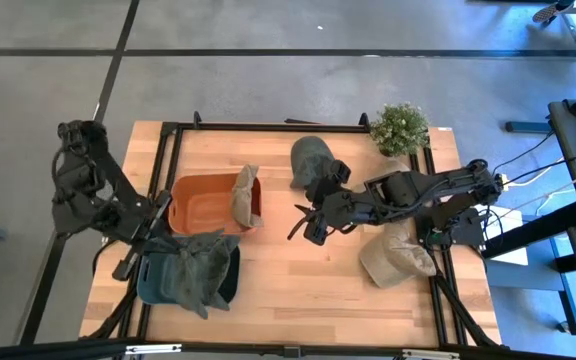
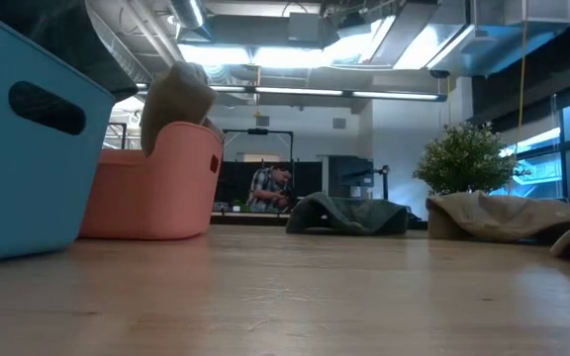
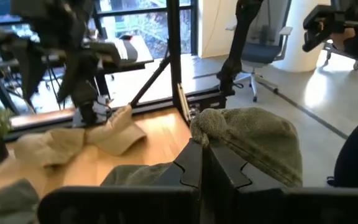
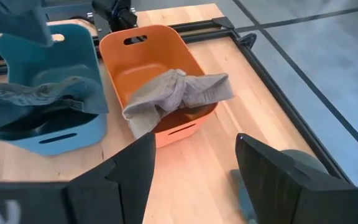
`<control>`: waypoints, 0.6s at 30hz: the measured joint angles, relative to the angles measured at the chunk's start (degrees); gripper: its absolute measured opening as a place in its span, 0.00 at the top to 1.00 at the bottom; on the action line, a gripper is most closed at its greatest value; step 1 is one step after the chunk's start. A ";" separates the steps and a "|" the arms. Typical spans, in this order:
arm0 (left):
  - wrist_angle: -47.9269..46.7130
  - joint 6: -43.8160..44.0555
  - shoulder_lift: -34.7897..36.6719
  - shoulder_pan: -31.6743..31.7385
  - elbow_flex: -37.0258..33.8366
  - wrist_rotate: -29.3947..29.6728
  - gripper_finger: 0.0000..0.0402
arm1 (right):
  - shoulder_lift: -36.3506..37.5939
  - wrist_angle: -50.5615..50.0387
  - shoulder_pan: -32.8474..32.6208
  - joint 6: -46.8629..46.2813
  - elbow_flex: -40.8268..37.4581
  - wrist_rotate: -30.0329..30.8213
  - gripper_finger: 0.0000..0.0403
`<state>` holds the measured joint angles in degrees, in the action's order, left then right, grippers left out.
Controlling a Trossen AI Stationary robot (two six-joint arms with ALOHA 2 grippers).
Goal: Pick & Place hat
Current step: Put the bottom gray cap into the blue bin
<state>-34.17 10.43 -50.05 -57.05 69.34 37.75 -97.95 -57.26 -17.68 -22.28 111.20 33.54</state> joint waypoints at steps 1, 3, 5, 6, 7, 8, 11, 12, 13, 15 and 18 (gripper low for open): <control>0.06 1.01 0.32 -0.77 -0.98 0.91 0.99 | 0.00 0.02 0.09 -0.04 0.00 0.02 0.45; -0.08 2.96 0.82 -1.96 -3.08 3.59 0.99 | 0.00 0.13 0.33 -0.15 0.00 0.00 0.45; -0.34 4.02 1.25 -2.94 -5.80 5.41 0.99 | 0.00 0.21 0.36 -0.15 0.00 0.00 0.45; -0.47 4.49 1.37 -3.36 -7.07 5.80 0.99 | 0.00 0.47 0.38 -0.14 0.00 0.00 0.45; -0.25 5.19 1.45 -3.74 -8.37 5.87 0.99 | 0.00 0.68 0.47 -0.18 0.00 0.00 0.45; -0.01 6.00 1.57 -4.06 -9.57 5.84 0.99 | 0.00 0.81 0.57 -0.24 0.00 0.00 0.45; 0.13 7.79 1.60 -4.97 -12.45 5.62 0.99 | 0.00 0.92 0.88 -1.56 0.00 -0.05 0.45; 0.07 7.97 1.60 -5.31 -13.37 5.62 0.99 | 0.00 0.92 1.08 -1.70 0.00 -0.05 0.45; 0.00 8.03 1.60 -5.71 -14.17 5.55 0.99 | 0.00 0.92 1.25 -1.78 0.00 -0.04 0.45; 0.10 7.99 1.58 -6.35 -15.29 5.14 0.99 | 0.00 0.91 1.75 -2.63 0.00 -0.04 0.45; 0.15 7.99 1.60 -6.85 -16.15 4.24 0.99 | 0.00 0.90 2.55 -4.22 0.00 -0.05 0.45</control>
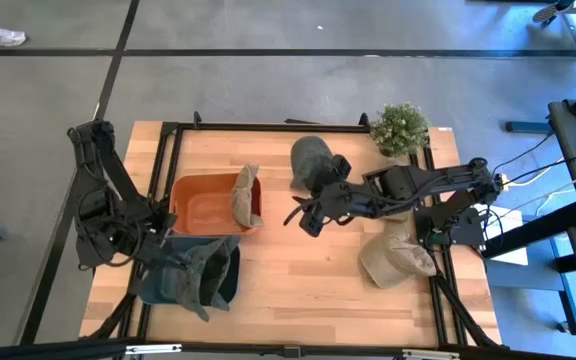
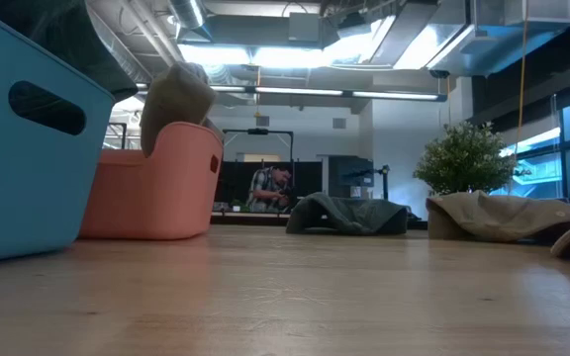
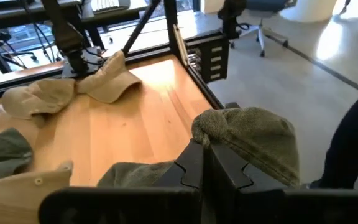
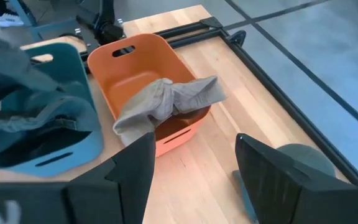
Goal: Pick & Place hat
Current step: Put the bottom gray cap into the blue bin
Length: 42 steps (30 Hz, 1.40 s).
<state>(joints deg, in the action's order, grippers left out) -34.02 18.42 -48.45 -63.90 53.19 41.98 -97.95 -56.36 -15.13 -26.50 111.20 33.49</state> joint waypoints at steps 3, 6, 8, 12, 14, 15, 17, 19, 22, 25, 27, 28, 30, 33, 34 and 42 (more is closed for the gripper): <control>-0.23 -0.52 0.02 -0.20 -1.43 0.05 0.99 | 0.00 0.00 0.64 -0.44 0.00 -0.06 0.45; -0.45 -0.99 -0.13 -0.15 -3.73 0.20 0.98 | 0.00 0.01 1.10 -0.46 0.00 -0.06 0.45; -0.48 -1.03 -0.17 -0.13 -5.49 0.55 0.98 | 0.00 0.00 1.29 -0.46 0.00 -0.08 0.45; 0.20 -1.06 -0.17 -0.10 -7.91 3.18 0.98 | -0.02 0.00 1.51 -0.41 0.00 -0.08 0.45; 1.28 -1.13 -0.17 -0.09 -8.61 4.09 0.97 | -0.02 0.00 1.64 -0.38 0.00 -0.08 0.45; 1.81 -1.11 -0.17 -0.09 -8.93 4.42 0.96 | -0.02 0.00 1.64 -0.36 0.00 -0.08 0.45; 3.23 -1.17 -0.17 -0.09 -9.49 4.62 0.94 | -0.02 -0.02 1.64 -0.29 0.00 -0.08 0.45; 3.40 -1.18 -0.17 -0.09 -9.58 4.91 0.93 | -0.02 -0.02 1.64 -0.29 0.00 -0.08 0.45; 3.45 -0.84 -0.17 -0.09 -9.59 5.04 0.92 | -0.02 -0.02 1.64 -0.29 0.00 -0.11 0.45; 3.55 -1.25 -0.17 -0.09 -9.57 4.83 0.92 | -0.02 -0.02 1.64 -0.29 0.00 -0.13 0.45; 3.65 -2.06 -0.17 -0.09 -9.57 5.02 0.92 | -0.02 -0.04 1.64 -0.29 0.00 -0.13 0.45; 3.67 -2.06 -0.17 -0.09 -9.57 5.05 0.92 | -0.02 -0.02 1.64 -0.29 0.00 -0.13 0.45; 3.66 -1.40 -0.17 -0.09 -9.57 5.72 0.91 | -0.02 -0.03 1.64 -0.29 0.00 -0.14 0.45; 3.72 0.67 -0.17 -0.09 -9.57 6.79 0.88 | -0.02 -0.04 1.64 -0.29 0.00 -0.15 0.45; 3.72 1.05 -0.17 -0.09 -9.57 6.81 0.87 | -0.02 -0.04 1.64 -0.29 0.00 -0.15 0.45; 4.24 1.71 -0.17 -0.09 -9.57 9.57 0.72 | -0.02 -0.04 1.64 0.02 0.00 -0.15 0.45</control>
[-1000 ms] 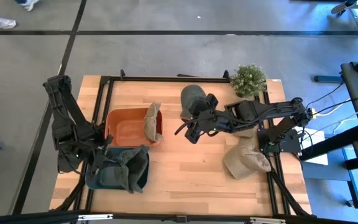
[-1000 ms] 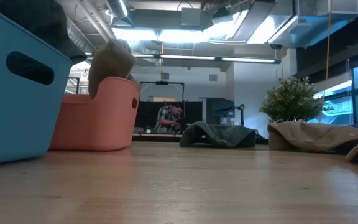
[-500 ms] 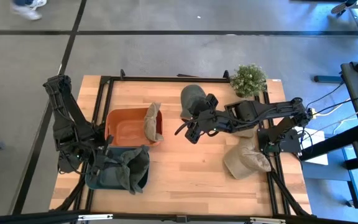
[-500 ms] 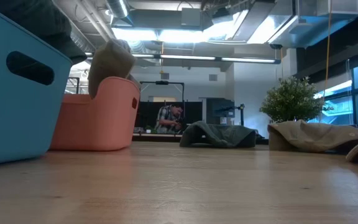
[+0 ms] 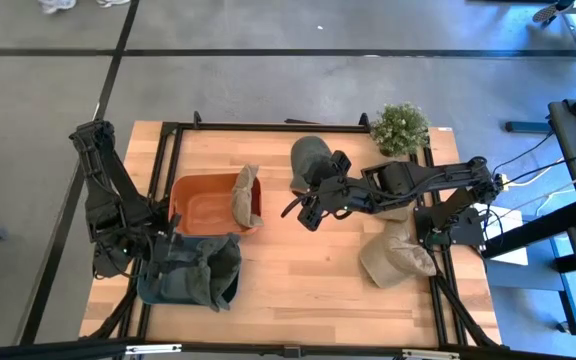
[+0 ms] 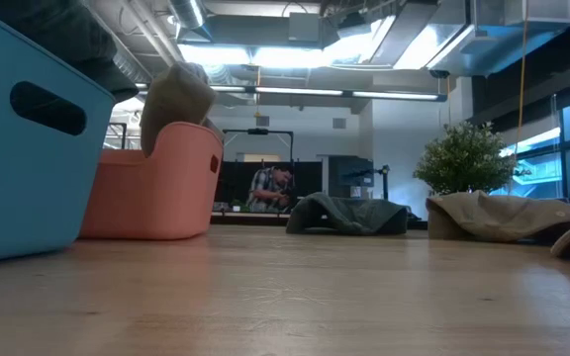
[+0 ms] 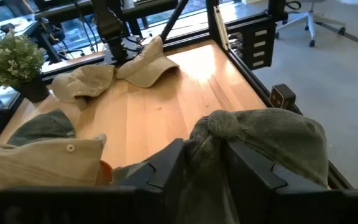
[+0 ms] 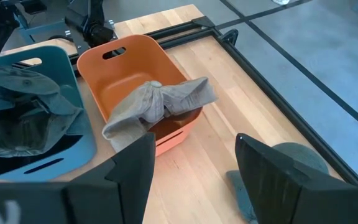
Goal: Pick & Place hat
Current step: Put the bottom gray cap into the blue bin
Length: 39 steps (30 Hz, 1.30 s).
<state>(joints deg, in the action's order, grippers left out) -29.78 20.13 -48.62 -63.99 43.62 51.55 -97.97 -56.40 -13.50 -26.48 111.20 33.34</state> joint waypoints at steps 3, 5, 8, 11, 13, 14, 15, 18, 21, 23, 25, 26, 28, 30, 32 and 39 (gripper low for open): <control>-0.20 -2.74 0.00 0.00 0.00 -0.05 0.68 | 0.00 -0.02 0.00 0.06 0.00 0.00 0.45; -0.22 -3.26 0.00 0.00 0.00 -0.02 0.66 | 0.00 -0.02 0.00 0.09 0.00 0.00 0.45; -0.22 -3.29 0.00 0.00 0.00 0.04 0.64 | 0.00 -0.02 0.00 0.04 0.00 0.00 0.45; -0.22 -3.15 0.00 0.00 0.00 -0.06 0.60 | 0.00 -0.04 0.00 0.09 0.00 0.00 0.45; -0.22 -2.54 0.00 0.00 0.00 -1.19 0.58 | 0.00 -0.04 0.00 0.05 -0.01 0.00 0.45; -0.22 -2.40 0.00 0.00 0.00 -2.11 0.57 | 0.00 -0.05 0.00 0.04 -0.01 0.00 0.45; -0.24 -2.40 0.00 0.00 0.00 -2.87 0.56 | 0.00 -0.04 0.00 0.07 -0.01 0.00 0.45; -0.23 -3.14 0.00 0.02 0.00 -4.51 0.55 | 0.00 -0.07 0.00 0.15 -0.02 0.00 0.45; -0.17 -2.93 0.00 0.00 0.01 -6.32 0.56 | 0.00 -0.07 0.00 0.10 -0.02 0.00 0.45; -0.20 -2.10 0.00 0.02 0.02 -7.75 0.56 | 0.00 -0.07 0.00 0.57 -0.02 0.00 0.45; -0.25 -0.82 0.00 0.00 0.02 -9.32 0.56 | 0.00 -0.07 0.00 1.57 -0.02 -0.20 0.45; -0.37 -0.11 0.00 0.00 0.02 -9.80 0.56 | 0.00 -0.06 0.00 1.80 -0.02 -0.40 0.45; -0.49 0.98 0.00 0.02 0.02 -10.88 0.56 | 0.00 -0.07 0.00 2.14 -0.02 -0.46 0.45; -1.12 2.51 0.00 0.02 0.04 -11.72 0.56 | 0.00 -0.04 0.00 2.14 -0.02 -0.46 0.45; -2.63 4.13 0.00 0.02 0.04 -12.77 0.56 | 0.00 -0.05 0.00 2.49 -0.02 -0.46 0.45; -9.85 9.93 0.00 2.07 0.04 -14.86 0.57 | 0.00 -0.04 0.00 2.95 -0.02 -0.46 0.45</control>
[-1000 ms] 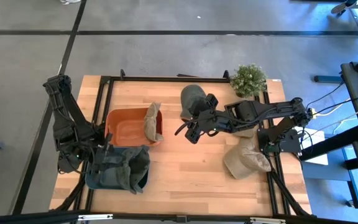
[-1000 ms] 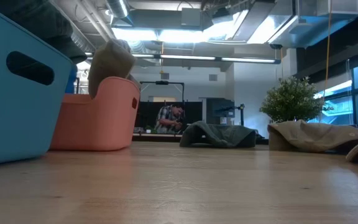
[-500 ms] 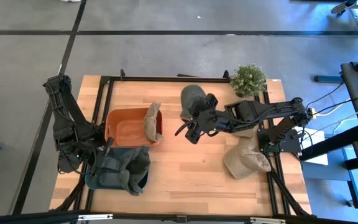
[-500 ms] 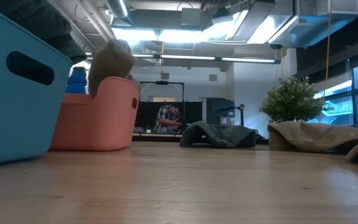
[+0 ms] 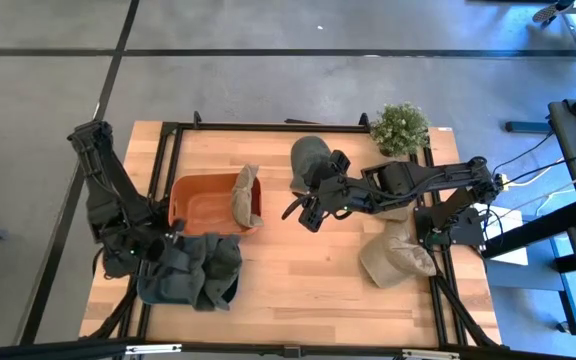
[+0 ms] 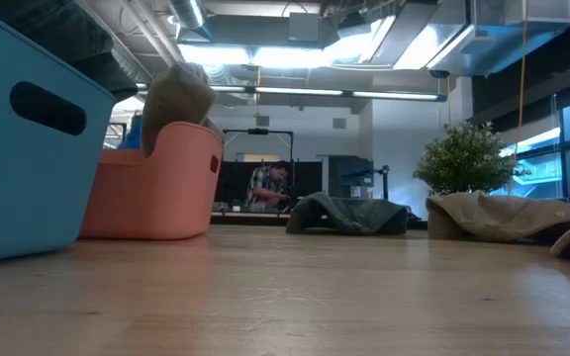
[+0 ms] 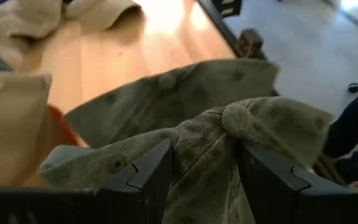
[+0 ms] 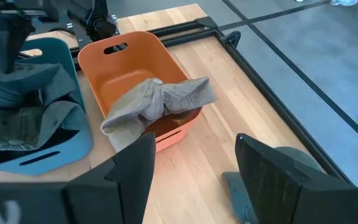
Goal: Pick & Place hat
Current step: Put the bottom gray cap into the blue bin, then put the gray cap into the blue bin
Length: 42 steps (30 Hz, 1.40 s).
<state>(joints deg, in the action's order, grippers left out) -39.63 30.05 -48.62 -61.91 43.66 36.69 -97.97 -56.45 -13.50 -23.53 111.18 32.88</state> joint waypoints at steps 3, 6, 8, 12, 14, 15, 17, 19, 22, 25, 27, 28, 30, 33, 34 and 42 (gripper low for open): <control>-0.56 0.25 0.00 2.77 0.06 -2.92 0.56 | 0.00 0.00 0.00 0.00 0.00 0.00 0.45; -1.15 -1.21 0.00 5.68 1.35 -7.65 0.56 | 0.00 0.00 0.00 0.00 0.00 0.00 0.45; -1.47 -2.74 0.00 7.45 2.54 -10.39 0.56 | 0.00 0.00 0.00 0.00 0.00 -0.02 0.45; -2.83 -4.29 0.00 10.63 5.38 -15.29 0.56 | 0.00 0.00 0.00 0.02 0.00 -0.02 0.45; -4.82 -4.26 0.00 12.21 6.47 -18.74 0.56 | -0.01 0.00 0.00 0.01 0.00 -0.02 0.45; -5.77 -4.27 0.00 13.00 6.94 -20.35 0.56 | 0.00 0.00 0.00 0.03 0.00 -0.02 0.45; -7.54 -4.25 0.00 14.53 7.87 -22.18 0.57 | -0.01 0.00 0.00 0.03 0.00 -0.01 0.45; -9.02 -3.96 0.00 15.93 8.59 -22.81 0.57 | 0.00 -0.02 0.00 0.21 0.00 -0.02 0.45; -9.38 -3.84 0.00 18.36 9.74 -22.76 0.56 | 0.00 -0.59 0.00 -0.06 0.00 -0.04 0.45; -9.07 -3.85 0.00 21.08 11.52 -22.62 0.56 | -0.24 -0.63 0.00 -1.67 0.00 -0.07 0.45; -8.66 -4.53 0.00 23.27 13.15 -21.39 0.56 | -0.48 -0.44 0.00 -2.52 0.00 -0.12 0.45; -8.21 -5.07 0.00 24.43 13.95 -20.44 0.56 | -0.77 -0.46 0.00 -3.19 -0.02 -0.15 0.45; -7.27 -6.38 0.00 26.94 15.30 -18.58 0.57 | -1.36 -0.54 -0.01 -3.75 0.00 -0.16 0.45; -3.07 -8.44 0.00 30.69 16.56 -16.88 0.57 | -2.65 -2.05 -0.02 -4.55 0.00 -2.36 0.45; -0.91 -9.30 0.00 32.00 16.61 -16.70 0.57 | -3.01 -3.35 -0.02 -4.89 0.00 -3.31 0.45; 9.28 -17.44 -0.57 39.06 16.57 -17.57 0.56 | -5.35 -20.11 -0.72 -18.95 -0.02 0.31 0.45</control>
<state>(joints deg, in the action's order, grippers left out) -30.35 12.62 -49.20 -22.86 60.23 19.12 -103.33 -76.55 -14.22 -42.49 111.15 33.20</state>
